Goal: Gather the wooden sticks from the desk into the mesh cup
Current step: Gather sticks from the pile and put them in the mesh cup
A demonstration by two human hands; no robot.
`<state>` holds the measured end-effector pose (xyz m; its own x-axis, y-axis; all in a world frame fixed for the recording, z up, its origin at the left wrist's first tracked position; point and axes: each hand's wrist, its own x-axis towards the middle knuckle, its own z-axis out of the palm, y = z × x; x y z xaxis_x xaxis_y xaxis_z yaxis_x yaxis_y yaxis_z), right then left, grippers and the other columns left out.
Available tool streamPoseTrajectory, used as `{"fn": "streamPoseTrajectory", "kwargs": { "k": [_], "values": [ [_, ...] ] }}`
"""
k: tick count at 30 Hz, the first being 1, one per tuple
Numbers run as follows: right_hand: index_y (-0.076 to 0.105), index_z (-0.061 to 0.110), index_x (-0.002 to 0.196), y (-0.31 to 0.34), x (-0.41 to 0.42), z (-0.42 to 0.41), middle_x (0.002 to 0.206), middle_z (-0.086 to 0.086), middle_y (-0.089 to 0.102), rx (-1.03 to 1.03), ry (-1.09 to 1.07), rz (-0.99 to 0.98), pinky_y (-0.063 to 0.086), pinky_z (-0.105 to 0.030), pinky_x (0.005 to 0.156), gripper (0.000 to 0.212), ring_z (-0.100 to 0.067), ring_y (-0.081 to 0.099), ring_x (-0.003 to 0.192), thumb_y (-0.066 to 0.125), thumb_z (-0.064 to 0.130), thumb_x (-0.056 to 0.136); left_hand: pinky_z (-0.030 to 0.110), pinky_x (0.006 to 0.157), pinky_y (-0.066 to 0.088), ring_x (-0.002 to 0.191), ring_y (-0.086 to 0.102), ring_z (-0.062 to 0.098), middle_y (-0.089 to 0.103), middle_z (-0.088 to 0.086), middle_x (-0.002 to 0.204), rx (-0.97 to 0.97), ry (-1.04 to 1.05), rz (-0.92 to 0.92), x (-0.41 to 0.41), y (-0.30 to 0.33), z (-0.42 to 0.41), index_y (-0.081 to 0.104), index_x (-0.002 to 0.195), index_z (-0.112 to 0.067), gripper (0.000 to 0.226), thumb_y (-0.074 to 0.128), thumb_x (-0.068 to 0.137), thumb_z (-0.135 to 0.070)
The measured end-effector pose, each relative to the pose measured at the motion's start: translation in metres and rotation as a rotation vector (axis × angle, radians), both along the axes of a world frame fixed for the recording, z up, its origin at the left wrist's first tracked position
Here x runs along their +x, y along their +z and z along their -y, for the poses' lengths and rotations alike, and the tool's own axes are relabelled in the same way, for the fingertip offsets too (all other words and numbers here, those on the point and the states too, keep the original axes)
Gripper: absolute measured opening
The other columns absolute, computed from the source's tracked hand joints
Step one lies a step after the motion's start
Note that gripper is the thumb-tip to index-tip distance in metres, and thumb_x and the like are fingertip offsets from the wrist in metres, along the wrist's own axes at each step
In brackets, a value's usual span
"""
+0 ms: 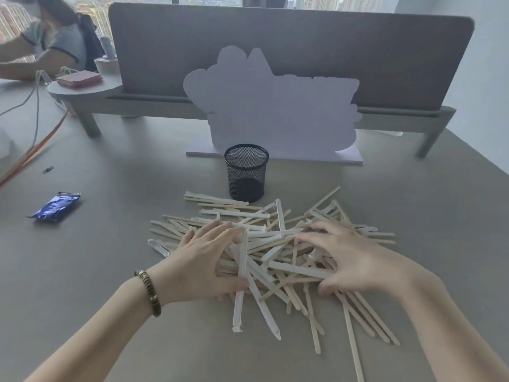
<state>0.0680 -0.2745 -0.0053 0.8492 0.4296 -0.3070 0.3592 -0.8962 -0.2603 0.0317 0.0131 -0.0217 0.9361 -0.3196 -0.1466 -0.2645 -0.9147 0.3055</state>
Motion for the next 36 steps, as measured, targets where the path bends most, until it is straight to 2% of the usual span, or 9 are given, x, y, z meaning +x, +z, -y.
{"fn": "streamPoseTrajectory", "kwargs": {
  "k": [5,8,12,15,18,20,24,28,36],
  "values": [
    [0.033,0.058,0.138,-0.001,0.015,-0.004,0.124,0.022,0.039,0.016,0.031,0.127,0.046,-0.037,0.097,0.082,-0.017,0.05,0.116,0.076,0.035,0.072,0.037,0.122,0.013,0.149,0.005,0.01,0.014,-0.012,0.161,-0.049,-0.007,-0.024,0.014,0.004,-0.005,0.016,0.15,-0.042,0.097,0.058,0.07,-0.078],
    [0.038,0.054,0.138,0.005,0.018,-0.007,0.122,0.018,0.042,0.015,0.073,0.161,0.046,-0.034,0.095,0.072,-0.016,0.054,0.11,0.066,0.021,0.081,0.037,0.121,0.014,0.148,0.006,0.01,0.015,-0.009,0.161,-0.08,-0.023,-0.05,0.021,0.009,-0.009,0.023,0.149,-0.04,0.091,0.045,0.067,-0.073],
    [0.038,0.049,0.142,0.007,0.016,-0.012,0.12,0.014,0.043,0.015,0.1,0.196,0.048,-0.032,0.089,0.07,-0.015,0.055,0.107,0.059,0.013,0.085,0.033,0.122,0.011,0.148,0.006,0.007,0.018,-0.01,0.161,-0.108,-0.048,-0.098,0.031,0.013,-0.018,0.024,0.151,-0.035,0.082,0.05,0.074,-0.041],
    [0.037,0.044,0.144,0.007,0.013,-0.016,0.117,0.012,0.046,0.027,0.126,0.257,0.037,-0.022,0.079,0.068,-0.008,0.046,0.096,0.054,0.007,0.088,0.035,0.124,0.007,0.149,-0.001,0.007,0.013,-0.012,0.161,-0.042,-0.142,-0.129,0.035,0.012,-0.02,0.018,0.153,-0.035,0.083,0.053,0.077,-0.032],
    [0.04,0.037,0.145,0.007,0.011,-0.02,0.125,0.01,0.055,0.027,0.129,0.283,0.039,-0.023,0.09,0.067,-0.011,0.051,0.112,0.049,0.003,0.089,0.045,0.124,0.003,0.15,-0.016,0.009,-0.002,-0.011,0.164,0.109,-0.213,-0.17,0.039,0.011,-0.019,0.009,0.153,-0.041,0.086,0.056,0.082,-0.027],
    [0.048,0.031,0.137,0.008,0.011,-0.023,0.124,0.005,0.063,0.009,0.122,0.293,0.045,-0.031,0.098,0.059,-0.018,0.055,0.123,0.047,-0.001,0.087,0.043,0.124,-0.001,0.149,-0.019,0.01,-0.007,-0.011,0.164,0.162,-0.24,-0.215,0.043,0.017,-0.018,0.008,0.154,-0.041,0.087,0.058,0.084,-0.029],
    [0.05,0.031,0.131,0.016,0.011,-0.023,0.111,0.004,0.065,0.014,0.067,0.3,0.049,-0.032,0.084,0.054,-0.019,0.06,0.107,0.048,0.0,0.088,0.034,0.123,0.013,0.147,0.005,0.012,0.017,-0.009,0.158,0.144,-0.267,-0.219,0.054,0.026,-0.02,0.015,0.154,-0.036,0.083,0.06,0.085,-0.027],
    [0.041,0.035,0.14,0.02,0.014,-0.02,0.12,0.003,0.063,0.067,0.036,0.299,0.05,-0.036,0.092,0.059,-0.018,0.058,0.113,0.048,0.005,0.09,0.036,0.115,0.026,0.132,0.025,0.012,0.038,-0.008,0.137,0.187,-0.253,-0.154,0.063,0.032,-0.018,0.022,0.151,-0.035,0.08,0.064,0.083,-0.03],
    [0.041,0.035,0.142,0.035,0.018,-0.014,0.128,0.009,0.053,0.153,-0.035,0.283,0.045,-0.033,0.098,0.051,-0.015,0.055,0.119,0.042,0.013,0.096,0.027,0.119,0.007,0.15,0.012,0.013,0.024,-0.004,0.161,0.242,-0.364,-0.158,0.064,0.044,-0.006,0.02,0.155,-0.023,0.085,0.067,0.086,-0.039]
  ]
}}
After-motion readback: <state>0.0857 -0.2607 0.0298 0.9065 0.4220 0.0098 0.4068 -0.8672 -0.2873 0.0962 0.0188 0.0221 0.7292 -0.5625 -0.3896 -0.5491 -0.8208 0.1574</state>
